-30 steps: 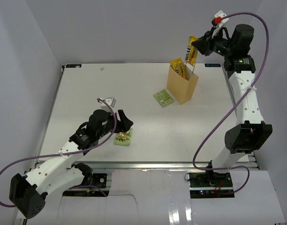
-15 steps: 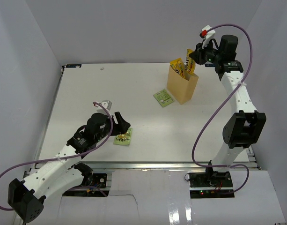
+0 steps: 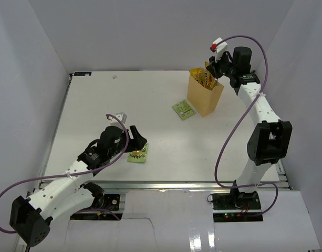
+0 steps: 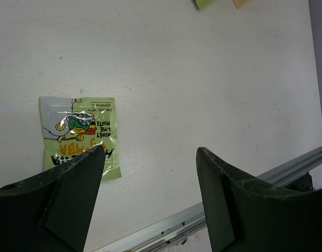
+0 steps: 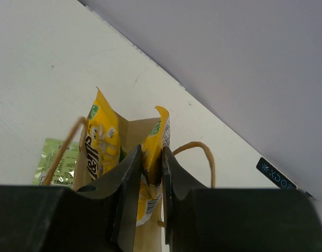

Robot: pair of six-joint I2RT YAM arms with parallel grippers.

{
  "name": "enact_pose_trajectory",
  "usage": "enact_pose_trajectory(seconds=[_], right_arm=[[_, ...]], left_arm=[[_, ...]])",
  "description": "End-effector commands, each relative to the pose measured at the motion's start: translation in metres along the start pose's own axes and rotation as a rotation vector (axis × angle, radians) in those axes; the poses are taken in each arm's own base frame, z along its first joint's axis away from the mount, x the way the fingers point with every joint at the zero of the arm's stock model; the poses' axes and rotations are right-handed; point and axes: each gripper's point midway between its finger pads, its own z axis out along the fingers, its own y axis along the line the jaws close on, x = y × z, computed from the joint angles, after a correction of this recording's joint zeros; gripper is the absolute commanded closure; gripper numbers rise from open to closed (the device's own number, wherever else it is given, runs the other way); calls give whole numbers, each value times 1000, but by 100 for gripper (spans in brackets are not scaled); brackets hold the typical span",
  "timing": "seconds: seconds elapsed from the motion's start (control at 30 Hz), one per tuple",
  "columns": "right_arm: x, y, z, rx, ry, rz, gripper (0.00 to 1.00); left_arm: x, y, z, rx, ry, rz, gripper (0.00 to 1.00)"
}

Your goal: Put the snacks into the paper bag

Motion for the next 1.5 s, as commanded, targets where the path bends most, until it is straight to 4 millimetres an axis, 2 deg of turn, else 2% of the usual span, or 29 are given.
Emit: enact_pose_trajectory(seconds=[0.0,0.17,0.3,0.4,0.47,0.63,0.73,0.77,0.8,0.87,0.93,0.97,1.0,1.07,1.1,1.13,1.17,1.2,1.23,1.27,1.3,1.33,1.4,1.43,1.47], right_arm=[[-12,-13,-5,59,-37,-65,84],[-9,-11,-8,59,-32,-69,81],[-11,-8,-11,51,-36,-62,71],[-17,-5,-16,47,-50,-57,68],[-21,-2,-21,40,-61,-56,64],[-39,-1,-33,47,-92,-45,46],[-77,-1,-57,46,-172,-41,41],[-103,1,-75,54,-231,-60,39],[-119,4,-85,46,-269,-74,32],[-144,29,-107,-64,-333,-108,28],[-162,61,-119,-195,-360,-135,27],[-160,76,-118,-245,-339,-131,26],[-146,107,-116,-344,-274,-101,26],[-118,143,-109,-448,-182,-46,26],[-102,176,-104,-518,-115,-19,26],[-72,193,-96,-538,-33,-7,26],[-56,208,-90,-558,23,5,26],[-44,233,-87,-600,70,5,26],[-28,238,-79,-566,138,20,25],[-7,257,-70,-582,211,23,25],[5,263,-63,-559,259,24,25],[31,257,-47,-470,360,32,25],[48,256,-31,-391,436,31,24],[74,251,-19,-330,530,31,23],[83,247,-13,-286,567,52,23]], left_arm=[[1,2,2,-4,-6,-10,19],[2,2,3,-4,0,-8,19],[2,2,4,-5,1,-8,19],[2,2,4,-4,2,-8,19],[4,3,5,-6,7,-9,19],[2,2,4,-5,1,-14,19],[-3,-2,2,-1,-7,-29,18],[-5,-3,1,1,-9,-35,18],[-4,-3,1,-1,-4,-44,18],[-5,-5,-1,5,-4,-52,18],[-4,-6,-2,4,2,-71,17],[-5,-7,-2,2,5,-79,17],[-2,-3,-3,-19,17,-89,17],[0,-3,-4,-37,30,-137,17],[0,-4,-7,-41,38,-155,17],[-1,-5,-8,-43,43,-184,17],[3,-3,-10,-60,61,-196,17],[1,-4,-12,-69,63,-210,18],[2,-3,-14,-76,67,-222,18],[6,0,-16,-95,80,-234,18],[8,3,-17,-107,86,-240,18],[10,7,-19,-119,82,-247,18],[18,14,-20,-142,93,-269,19],[25,20,-20,-158,103,-276,19],[30,23,-20,-169,113,-296,19]])
